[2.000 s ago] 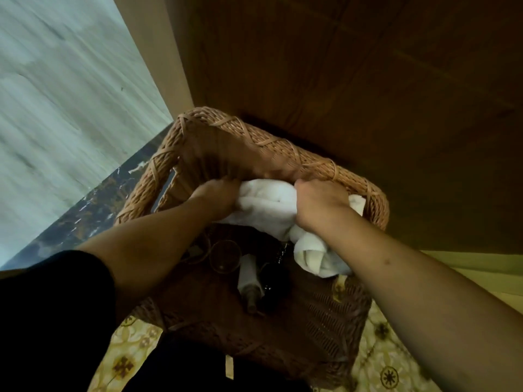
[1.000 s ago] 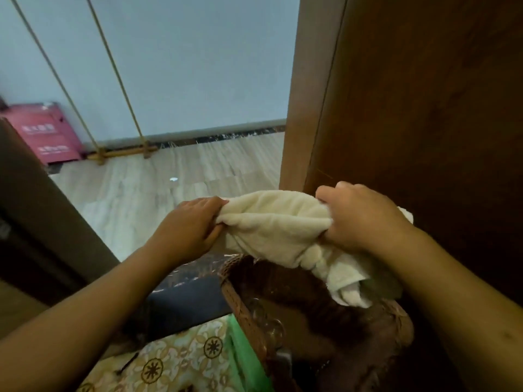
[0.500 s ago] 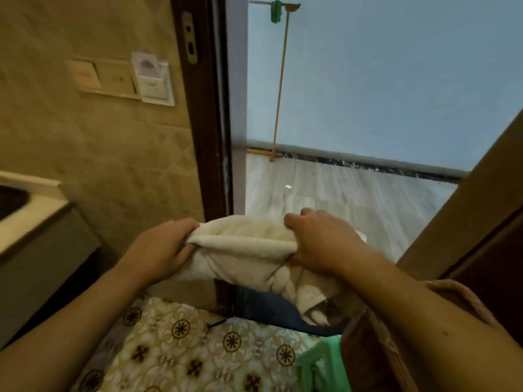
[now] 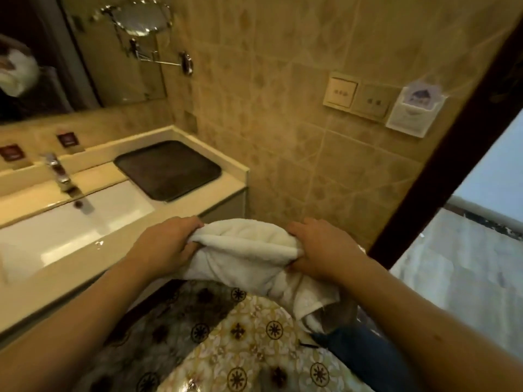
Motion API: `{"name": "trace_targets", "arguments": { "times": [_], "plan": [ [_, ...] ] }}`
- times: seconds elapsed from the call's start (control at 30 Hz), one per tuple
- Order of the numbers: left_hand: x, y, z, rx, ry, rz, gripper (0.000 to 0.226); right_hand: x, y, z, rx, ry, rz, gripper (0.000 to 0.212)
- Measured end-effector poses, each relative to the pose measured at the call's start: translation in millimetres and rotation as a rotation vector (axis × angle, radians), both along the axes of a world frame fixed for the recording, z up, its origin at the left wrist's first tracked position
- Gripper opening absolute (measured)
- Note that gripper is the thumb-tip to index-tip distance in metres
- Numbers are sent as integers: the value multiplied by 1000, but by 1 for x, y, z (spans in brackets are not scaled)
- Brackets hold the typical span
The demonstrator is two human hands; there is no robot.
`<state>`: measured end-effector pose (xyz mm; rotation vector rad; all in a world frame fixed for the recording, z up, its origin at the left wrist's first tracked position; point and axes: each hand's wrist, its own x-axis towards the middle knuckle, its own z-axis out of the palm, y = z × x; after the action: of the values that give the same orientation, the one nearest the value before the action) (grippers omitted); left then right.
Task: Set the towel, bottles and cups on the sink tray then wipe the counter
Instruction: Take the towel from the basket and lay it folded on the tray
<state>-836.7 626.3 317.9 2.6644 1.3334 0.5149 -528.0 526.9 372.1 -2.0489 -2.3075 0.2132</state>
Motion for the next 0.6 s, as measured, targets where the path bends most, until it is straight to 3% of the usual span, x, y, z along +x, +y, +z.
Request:
{"name": "trace_targets", "arguments": {
  "times": [0.17, 0.3, 0.6],
  "plan": [
    [-55, 25, -2, 22, 25, 132, 40, -49, 60, -1, 38, 12, 141, 51],
    [-70, 48, -12, 49, 61, 200, 32, -64, 108, -11, 35, -2, 219, 42],
    [-59, 146, -15, 75, 208, 394, 22, -56, 253, -36, 41, 70, 355, 48]
  ]
}}
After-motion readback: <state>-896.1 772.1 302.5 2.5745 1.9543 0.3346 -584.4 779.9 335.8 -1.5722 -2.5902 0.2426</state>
